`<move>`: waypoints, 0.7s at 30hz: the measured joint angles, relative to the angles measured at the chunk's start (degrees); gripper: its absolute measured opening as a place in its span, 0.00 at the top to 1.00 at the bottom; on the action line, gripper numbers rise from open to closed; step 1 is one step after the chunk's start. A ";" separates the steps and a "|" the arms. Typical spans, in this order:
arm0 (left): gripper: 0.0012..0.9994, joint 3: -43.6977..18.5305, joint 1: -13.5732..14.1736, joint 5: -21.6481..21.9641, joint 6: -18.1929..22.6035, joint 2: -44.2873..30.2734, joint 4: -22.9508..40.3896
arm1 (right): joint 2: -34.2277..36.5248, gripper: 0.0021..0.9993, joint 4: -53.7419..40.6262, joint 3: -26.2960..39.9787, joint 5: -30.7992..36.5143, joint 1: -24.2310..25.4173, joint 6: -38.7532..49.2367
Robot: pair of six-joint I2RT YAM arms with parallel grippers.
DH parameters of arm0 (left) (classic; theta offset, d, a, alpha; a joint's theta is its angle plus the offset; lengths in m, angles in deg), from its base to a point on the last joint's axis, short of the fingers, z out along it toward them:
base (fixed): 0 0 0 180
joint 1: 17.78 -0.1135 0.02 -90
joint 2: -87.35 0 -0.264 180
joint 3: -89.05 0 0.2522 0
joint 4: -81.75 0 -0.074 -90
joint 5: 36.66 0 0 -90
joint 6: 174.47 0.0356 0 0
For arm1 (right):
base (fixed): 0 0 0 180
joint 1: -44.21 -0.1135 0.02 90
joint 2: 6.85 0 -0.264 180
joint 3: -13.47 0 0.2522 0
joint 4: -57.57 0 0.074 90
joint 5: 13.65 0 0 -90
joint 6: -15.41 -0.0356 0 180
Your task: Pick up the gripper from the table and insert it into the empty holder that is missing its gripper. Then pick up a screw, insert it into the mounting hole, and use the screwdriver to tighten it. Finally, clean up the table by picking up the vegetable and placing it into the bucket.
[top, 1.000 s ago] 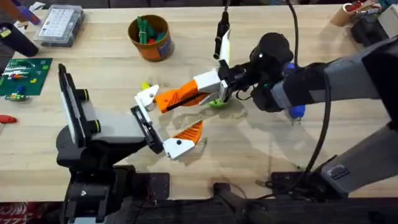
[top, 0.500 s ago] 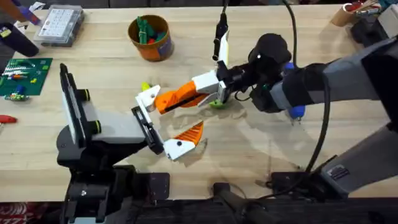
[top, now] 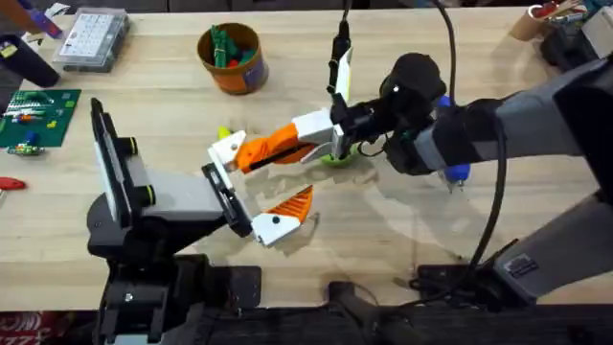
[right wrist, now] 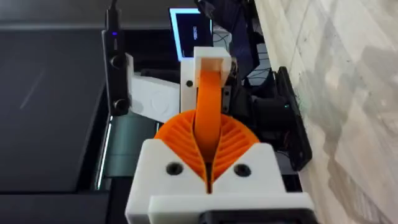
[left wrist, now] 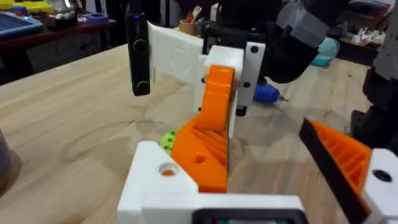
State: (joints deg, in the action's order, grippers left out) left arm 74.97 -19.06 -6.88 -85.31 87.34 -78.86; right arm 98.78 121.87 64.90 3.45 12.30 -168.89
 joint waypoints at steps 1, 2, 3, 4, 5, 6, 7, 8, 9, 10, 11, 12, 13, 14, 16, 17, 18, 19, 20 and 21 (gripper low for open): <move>0.01 0.00 0.00 0.02 0.00 0.00 0.00 | 0.06 0.98 0.03 0.00 0.02 -0.03 0.00; 0.01 0.00 0.01 0.02 -0.01 0.00 0.00 | 0.19 0.98 0.11 0.00 0.05 -0.07 0.00; 0.01 0.00 0.02 -0.04 -0.03 0.00 0.01 | 0.38 0.98 0.21 0.00 0.12 -0.10 0.00; 0.01 0.00 0.02 -0.11 -0.04 0.01 0.03 | 0.58 0.98 0.31 0.00 0.27 -0.17 0.01; 0.01 0.00 0.02 -0.18 -0.04 0.02 0.05 | 0.70 0.98 0.36 0.00 0.50 -0.26 0.02; 0.01 0.00 0.02 -0.21 -0.04 0.00 0.07 | 0.73 0.98 0.39 0.00 0.74 -0.33 0.02; 0.01 0.00 0.02 -0.24 -0.04 0.00 0.09 | 0.73 0.98 0.39 0.00 0.94 -0.39 0.03; 0.01 0.00 0.02 -0.24 -0.04 0.00 0.09 | 0.73 0.98 0.41 0.00 1.13 -0.48 0.04; 0.01 0.00 0.02 -0.24 -0.04 0.00 0.09 | 0.74 0.98 0.39 0.00 1.31 -0.59 0.04; 0.01 0.00 0.02 -0.24 -0.04 0.00 0.08 | 0.76 0.98 0.41 0.00 1.49 -0.69 0.04; 0.01 0.00 0.02 -0.24 -0.04 0.00 0.07 | 0.80 0.98 0.42 0.00 1.62 -0.78 0.04; 0.01 0.00 0.02 -0.25 -0.05 0.00 0.09 | 0.88 0.98 0.44 0.00 1.74 -0.89 0.04; 0.01 0.00 0.02 -0.29 -0.07 0.00 0.11 | 0.98 0.98 0.47 0.00 1.84 -1.00 0.04; 0.01 0.00 0.02 -0.31 -0.13 0.00 0.11 | 1.12 0.98 0.56 0.00 2.01 -1.08 0.05; 0.01 0.00 0.02 -0.38 -0.27 0.00 0.11 | 1.26 0.98 0.76 0.00 2.19 -1.20 0.09; 0.01 0.00 0.02 -0.40 -0.28 0.00 0.13 | 1.26 0.98 0.77 0.00 2.20 -1.22 0.11; 0.01 0.00 0.02 -0.40 -0.29 0.00 0.13 | 1.26 0.98 0.78 0.00 2.20 -1.20 0.13; 0.01 0.00 0.02 -0.40 -0.31 0.00 0.13 | 1.26 0.98 0.78 0.00 2.20 -1.21 0.21; 0.01 0.00 0.02 -0.40 -0.31 0.00 0.13 | 1.26 0.98 0.78 0.00 2.18 -1.20 0.27; 0.01 0.00 0.02 -0.42 -0.31 0.00 0.13 | 1.26 0.98 0.77 0.00 2.16 -1.22 0.39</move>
State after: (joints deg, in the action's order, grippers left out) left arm 74.97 -19.03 -7.29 -85.62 87.34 -78.73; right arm 100.04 122.64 64.90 5.61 11.09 -168.50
